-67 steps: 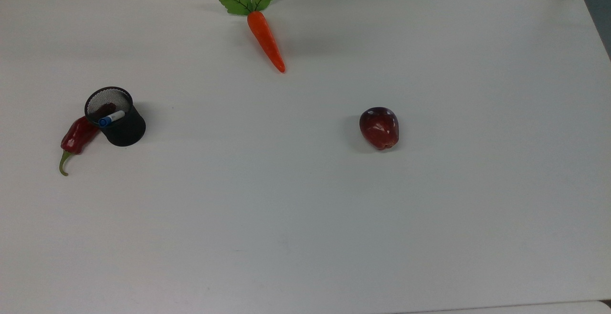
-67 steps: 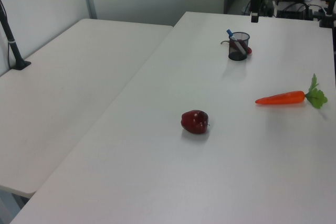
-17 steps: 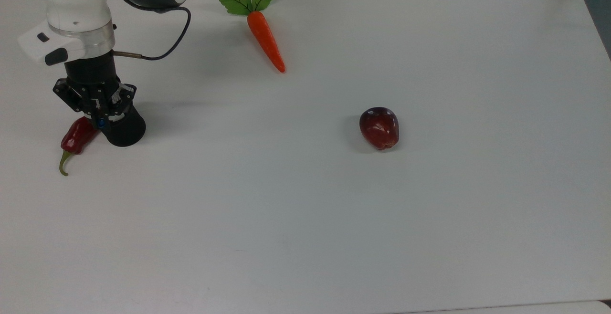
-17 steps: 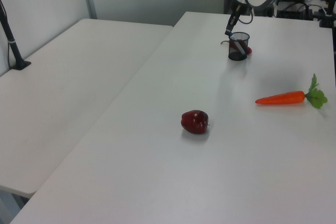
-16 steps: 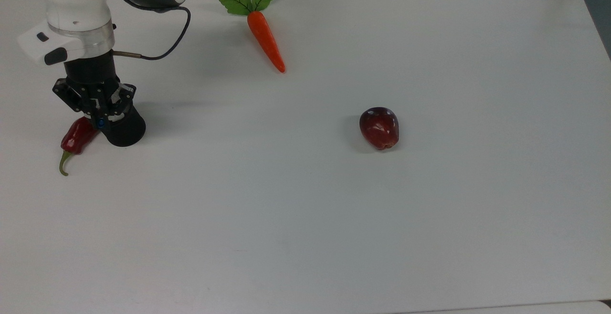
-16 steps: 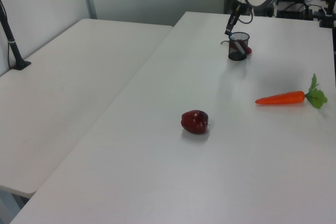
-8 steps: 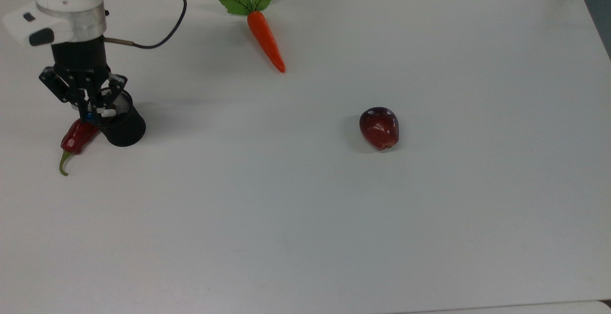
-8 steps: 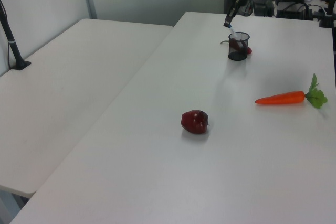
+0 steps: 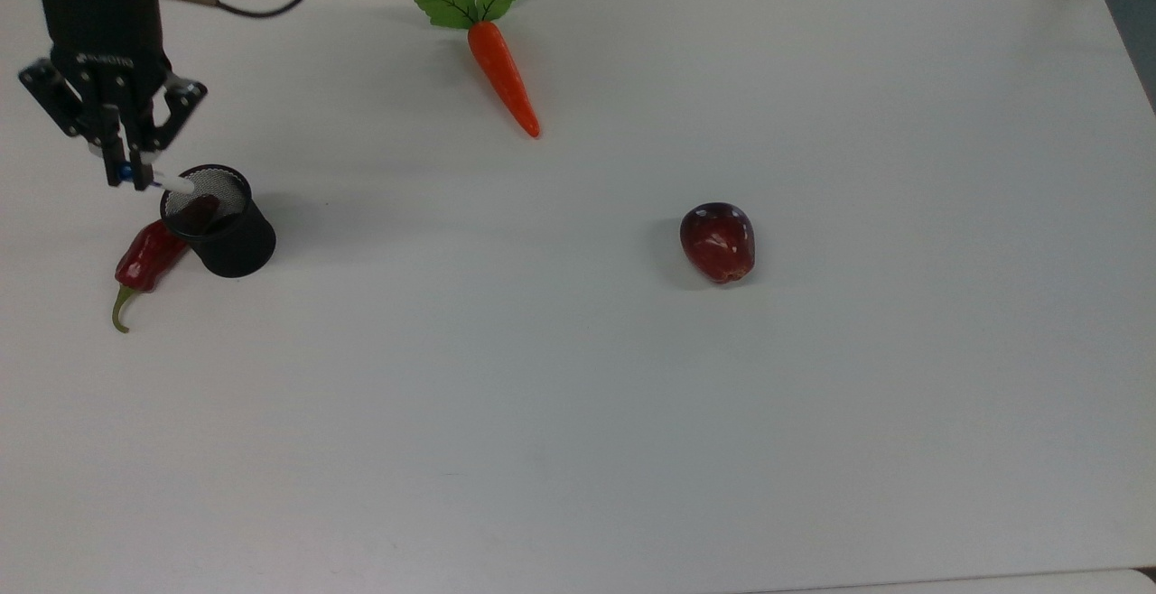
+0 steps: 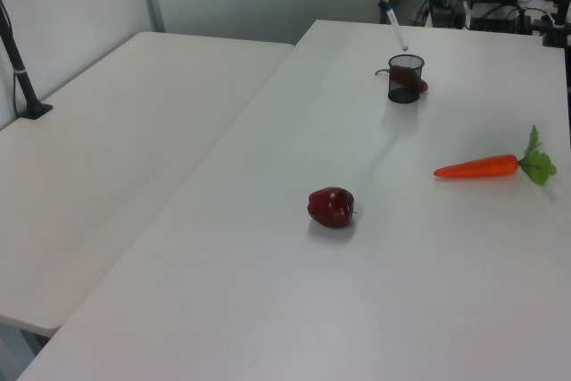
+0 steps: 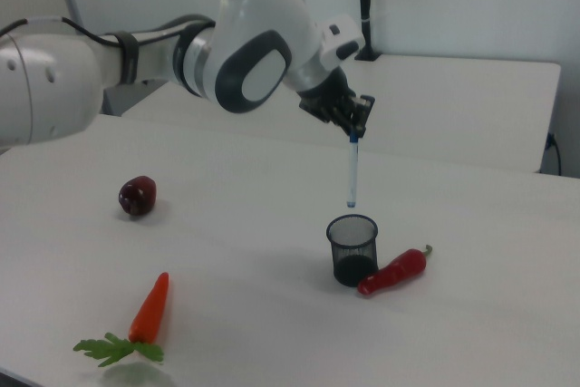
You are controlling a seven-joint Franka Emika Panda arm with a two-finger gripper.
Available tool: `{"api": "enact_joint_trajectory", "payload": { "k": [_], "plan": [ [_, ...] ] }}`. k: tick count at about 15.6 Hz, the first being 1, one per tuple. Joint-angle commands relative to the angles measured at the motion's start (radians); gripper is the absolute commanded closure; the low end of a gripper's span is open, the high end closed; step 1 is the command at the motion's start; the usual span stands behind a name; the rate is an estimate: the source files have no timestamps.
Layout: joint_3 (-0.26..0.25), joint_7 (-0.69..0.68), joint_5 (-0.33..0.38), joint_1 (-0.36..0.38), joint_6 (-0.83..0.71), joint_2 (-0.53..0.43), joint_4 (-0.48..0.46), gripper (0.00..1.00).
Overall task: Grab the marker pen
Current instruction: 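Lift the marker straight up out of the pen cup, then carry the marker toward the red apple and lower it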
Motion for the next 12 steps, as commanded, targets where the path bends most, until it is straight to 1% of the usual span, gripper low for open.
{"api": "enact_joint_trajectory", "payload": {
  "k": [1,4,6,12],
  "plan": [
    [0.009,0.070,0.036,0.019,-0.046,-0.037,0.021,0.91],
    [0.010,0.168,0.029,0.078,-0.054,-0.040,0.015,0.91],
    [0.010,0.219,0.030,0.121,-0.089,-0.037,0.012,0.91],
    [0.010,0.300,0.032,0.258,-0.296,-0.028,-0.011,0.90]
  ]
}}
